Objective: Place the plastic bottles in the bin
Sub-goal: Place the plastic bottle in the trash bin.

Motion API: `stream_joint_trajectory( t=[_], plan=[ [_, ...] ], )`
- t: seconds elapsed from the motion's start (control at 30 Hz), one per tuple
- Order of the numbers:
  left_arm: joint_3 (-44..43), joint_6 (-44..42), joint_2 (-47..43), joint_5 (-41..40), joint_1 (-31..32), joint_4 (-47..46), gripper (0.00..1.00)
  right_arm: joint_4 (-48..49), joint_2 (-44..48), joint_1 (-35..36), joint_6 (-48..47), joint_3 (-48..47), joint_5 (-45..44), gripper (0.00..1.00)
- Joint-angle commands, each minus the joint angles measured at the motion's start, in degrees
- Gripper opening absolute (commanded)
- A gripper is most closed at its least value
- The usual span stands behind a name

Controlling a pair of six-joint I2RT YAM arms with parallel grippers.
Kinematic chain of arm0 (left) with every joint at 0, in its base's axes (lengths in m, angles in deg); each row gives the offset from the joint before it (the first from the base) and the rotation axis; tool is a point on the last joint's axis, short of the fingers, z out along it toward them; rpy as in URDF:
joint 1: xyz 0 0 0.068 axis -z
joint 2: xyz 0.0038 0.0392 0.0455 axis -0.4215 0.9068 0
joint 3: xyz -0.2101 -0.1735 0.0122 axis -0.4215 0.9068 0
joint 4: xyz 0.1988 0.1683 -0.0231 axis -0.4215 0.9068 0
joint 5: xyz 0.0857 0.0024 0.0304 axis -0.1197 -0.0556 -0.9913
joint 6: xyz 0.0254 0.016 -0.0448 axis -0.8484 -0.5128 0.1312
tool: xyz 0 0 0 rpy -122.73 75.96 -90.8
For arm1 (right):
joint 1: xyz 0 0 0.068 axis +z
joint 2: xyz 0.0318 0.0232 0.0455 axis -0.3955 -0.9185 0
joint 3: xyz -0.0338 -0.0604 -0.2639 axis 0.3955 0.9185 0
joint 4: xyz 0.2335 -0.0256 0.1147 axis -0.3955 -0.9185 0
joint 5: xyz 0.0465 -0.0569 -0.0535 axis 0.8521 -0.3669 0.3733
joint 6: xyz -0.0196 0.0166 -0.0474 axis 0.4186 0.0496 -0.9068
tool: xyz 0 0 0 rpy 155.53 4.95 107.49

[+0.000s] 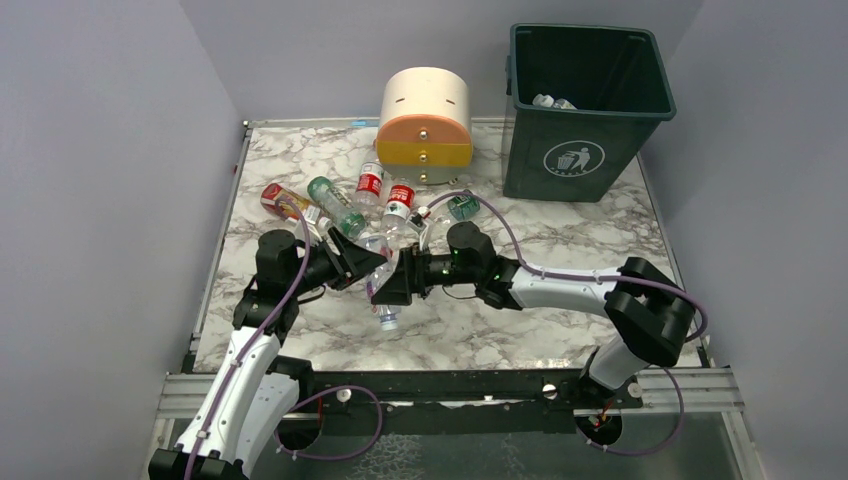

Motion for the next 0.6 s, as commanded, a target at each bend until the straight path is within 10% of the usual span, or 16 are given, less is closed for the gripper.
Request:
stream_joint_trajectory(
  t=[0.0,0.37,0.57],
  plan=[
    [0.65,0.5,-0.37,1.81,0.15,-2.49,0.5,1.78,-1.56,0.68,0.14,-2.27,-0.16,0.75],
    [0.63,-0.3,-0.14,2.17,0.15,-2.54,0.71,1.11,-1.47,0.91,0.14,-2.13,-0.54,0.55],
    [-2.9,-3.22,0.45,1.84,0.15,0.03,0.99,0.18,-0.45,0.87,-0.02,-1.26,-1.37,0.55]
  ],
)
